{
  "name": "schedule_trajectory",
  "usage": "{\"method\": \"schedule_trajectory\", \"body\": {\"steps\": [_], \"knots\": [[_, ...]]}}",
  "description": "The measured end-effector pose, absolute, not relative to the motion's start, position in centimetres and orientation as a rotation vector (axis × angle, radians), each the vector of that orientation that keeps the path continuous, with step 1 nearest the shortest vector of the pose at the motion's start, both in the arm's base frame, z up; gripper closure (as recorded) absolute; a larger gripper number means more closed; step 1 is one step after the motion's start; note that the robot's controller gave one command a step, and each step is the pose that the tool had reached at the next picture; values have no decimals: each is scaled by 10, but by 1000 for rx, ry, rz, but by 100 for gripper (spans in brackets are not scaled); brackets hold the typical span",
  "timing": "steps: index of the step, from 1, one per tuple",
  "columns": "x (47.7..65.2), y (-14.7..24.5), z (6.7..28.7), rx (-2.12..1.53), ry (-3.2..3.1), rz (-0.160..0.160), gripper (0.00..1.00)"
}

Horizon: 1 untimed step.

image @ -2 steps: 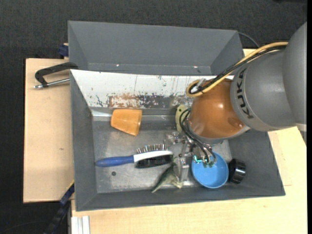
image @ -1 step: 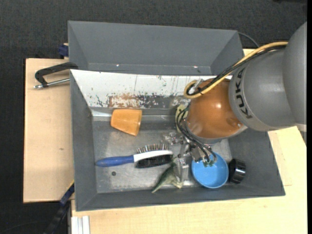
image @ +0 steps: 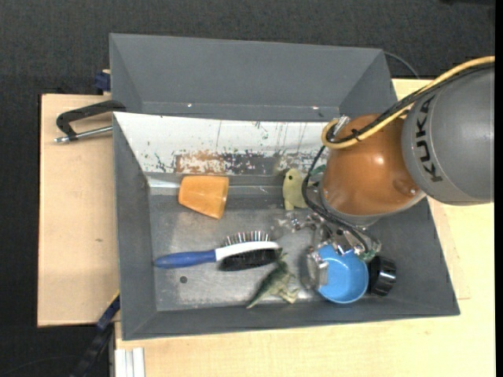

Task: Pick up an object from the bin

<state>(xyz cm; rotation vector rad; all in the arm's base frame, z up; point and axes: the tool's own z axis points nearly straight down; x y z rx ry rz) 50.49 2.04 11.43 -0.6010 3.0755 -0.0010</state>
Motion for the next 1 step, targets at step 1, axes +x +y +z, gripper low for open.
{"method": "schedule_trajectory", "body": {"steps": [1], "knots": [[504,21,113,-602,3078,1,100]]}}
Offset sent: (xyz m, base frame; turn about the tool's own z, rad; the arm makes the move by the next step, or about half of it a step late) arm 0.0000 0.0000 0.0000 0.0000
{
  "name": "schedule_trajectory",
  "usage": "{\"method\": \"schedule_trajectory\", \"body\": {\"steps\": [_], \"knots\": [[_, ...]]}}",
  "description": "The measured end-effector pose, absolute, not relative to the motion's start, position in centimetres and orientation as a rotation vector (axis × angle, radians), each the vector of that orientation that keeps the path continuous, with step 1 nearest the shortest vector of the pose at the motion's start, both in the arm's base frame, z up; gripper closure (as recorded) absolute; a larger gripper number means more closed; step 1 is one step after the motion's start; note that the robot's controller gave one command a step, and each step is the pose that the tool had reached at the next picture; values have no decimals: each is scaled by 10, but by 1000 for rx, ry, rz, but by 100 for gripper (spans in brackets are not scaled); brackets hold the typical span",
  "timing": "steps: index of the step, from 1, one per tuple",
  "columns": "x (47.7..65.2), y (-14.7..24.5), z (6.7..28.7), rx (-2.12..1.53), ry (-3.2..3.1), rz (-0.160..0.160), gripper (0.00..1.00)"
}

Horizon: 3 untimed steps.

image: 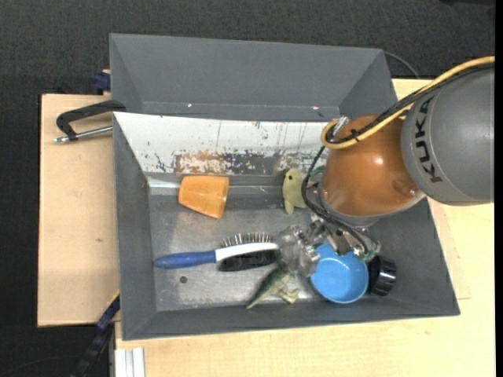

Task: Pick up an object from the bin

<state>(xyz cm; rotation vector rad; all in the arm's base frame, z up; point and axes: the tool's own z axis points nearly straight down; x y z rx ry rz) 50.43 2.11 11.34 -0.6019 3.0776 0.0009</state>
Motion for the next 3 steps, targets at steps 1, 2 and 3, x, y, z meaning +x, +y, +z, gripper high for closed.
{"method": "schedule_trajectory", "body": {"steps": [1,2,3], "knots": [[504,21,113,-602,3078,0,0],[500,35,75,-58,3153,-1,0],[500,35,76,-61,3158,-2,100]]}}
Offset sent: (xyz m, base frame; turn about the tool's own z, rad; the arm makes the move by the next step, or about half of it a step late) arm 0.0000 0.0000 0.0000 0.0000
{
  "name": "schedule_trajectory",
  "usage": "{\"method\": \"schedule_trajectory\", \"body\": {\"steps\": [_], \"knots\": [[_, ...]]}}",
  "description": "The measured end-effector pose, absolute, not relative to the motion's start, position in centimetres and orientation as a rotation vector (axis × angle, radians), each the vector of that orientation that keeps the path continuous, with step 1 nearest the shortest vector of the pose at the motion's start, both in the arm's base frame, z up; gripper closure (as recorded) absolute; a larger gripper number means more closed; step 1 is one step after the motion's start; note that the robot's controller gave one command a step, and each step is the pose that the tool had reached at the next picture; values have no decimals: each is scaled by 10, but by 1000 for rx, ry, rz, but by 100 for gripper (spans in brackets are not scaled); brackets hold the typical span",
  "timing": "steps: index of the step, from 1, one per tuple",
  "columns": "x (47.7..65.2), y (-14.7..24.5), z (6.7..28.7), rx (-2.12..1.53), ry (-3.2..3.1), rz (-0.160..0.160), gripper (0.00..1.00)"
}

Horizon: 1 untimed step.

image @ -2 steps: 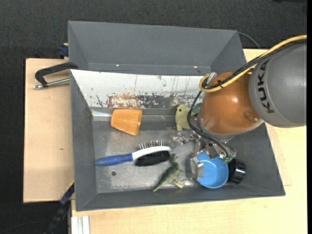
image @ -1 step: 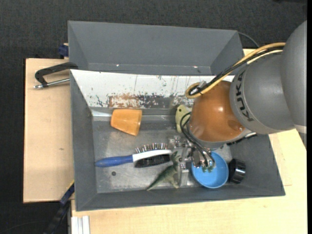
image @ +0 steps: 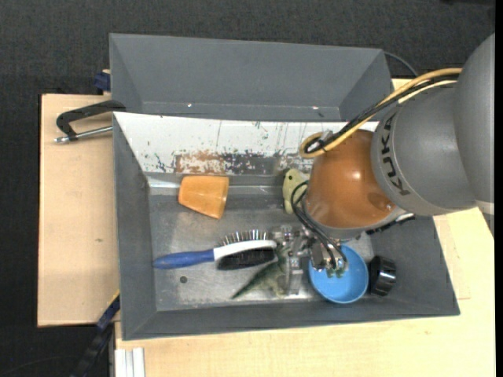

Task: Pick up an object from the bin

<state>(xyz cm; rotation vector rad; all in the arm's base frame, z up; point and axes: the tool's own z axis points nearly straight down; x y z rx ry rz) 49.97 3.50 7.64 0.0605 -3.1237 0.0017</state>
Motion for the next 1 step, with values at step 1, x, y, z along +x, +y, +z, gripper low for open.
{"method": "schedule_trajectory", "body": {"steps": [1], "knots": [[502,-18,212,73,-3154,2,100]]}}
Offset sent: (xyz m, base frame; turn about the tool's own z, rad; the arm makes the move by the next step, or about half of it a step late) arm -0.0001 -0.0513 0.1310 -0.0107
